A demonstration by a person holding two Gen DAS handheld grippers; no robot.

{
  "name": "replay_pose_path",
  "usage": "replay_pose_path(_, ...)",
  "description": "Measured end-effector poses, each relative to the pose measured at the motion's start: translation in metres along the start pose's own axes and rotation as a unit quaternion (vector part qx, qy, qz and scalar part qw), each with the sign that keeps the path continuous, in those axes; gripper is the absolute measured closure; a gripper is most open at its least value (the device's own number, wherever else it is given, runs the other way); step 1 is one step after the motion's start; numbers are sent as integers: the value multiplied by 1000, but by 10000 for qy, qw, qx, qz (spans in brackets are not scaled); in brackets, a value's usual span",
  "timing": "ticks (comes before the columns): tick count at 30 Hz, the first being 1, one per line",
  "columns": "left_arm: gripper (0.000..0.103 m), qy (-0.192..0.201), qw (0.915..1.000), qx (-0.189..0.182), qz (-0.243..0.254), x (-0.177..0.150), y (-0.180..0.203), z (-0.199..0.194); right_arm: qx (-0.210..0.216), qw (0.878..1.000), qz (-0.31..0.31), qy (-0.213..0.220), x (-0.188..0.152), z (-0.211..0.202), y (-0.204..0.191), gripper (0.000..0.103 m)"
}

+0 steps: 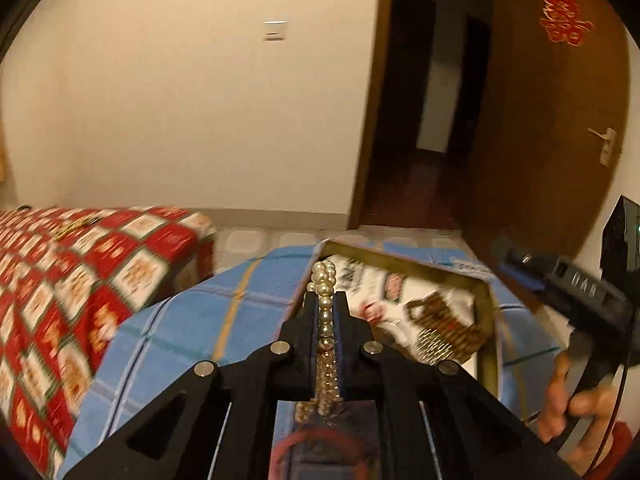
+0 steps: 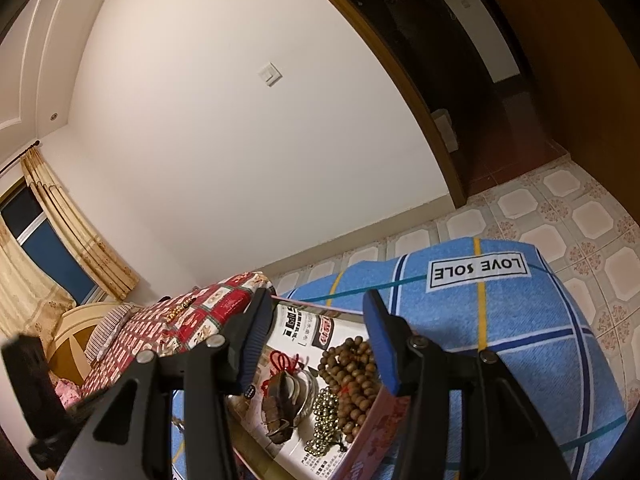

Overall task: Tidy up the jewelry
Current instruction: 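Carry the pearl necklace with the left gripper into the tin and open it, then withdraw both grippers from the tin back over the cloth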

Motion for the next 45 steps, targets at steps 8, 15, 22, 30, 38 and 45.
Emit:
replay_pose_path(8, 95, -276, 9996, -8, -80, 6, 22, 54, -54, 10000, -10, -33, 0, 2, 1, 51)
replay_pose_path(15, 38, -544, 9980, 134, -277, 2, 13, 48, -54, 10000, 13, -68, -1, 4, 0, 51)
replay_pose_path(22, 38, -359, 9965, 700, -266, -10, -16, -8, -176, 9996, -200, -40, -4, 4, -6, 51)
replay_pose_path(30, 38, -622, 9896, 1070, -736, -79, -66, -54, -381, 9960, -805, -1, -21, 2, -26, 47)
replay_pose_path(38, 38, -648, 9799, 995, -1604, -132, -101, -76, -248, 9950, -870, -421, -64, -29, -44, 43)
replay_pose_path(45, 38, -748, 9720, 1693, -1444, -149, -96, -78, -127, 9905, -1126, -775, -94, -35, -68, 31)
Point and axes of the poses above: each gripper's, at about its wrist camera, not at the fingertips, and z roughly the way its jaws point, y to its right, x to its top, the point moved 1 cm from there along z, roughly the way its jaws point, and after that the axes turned 8 degrees about x, right-handed, at the moved point
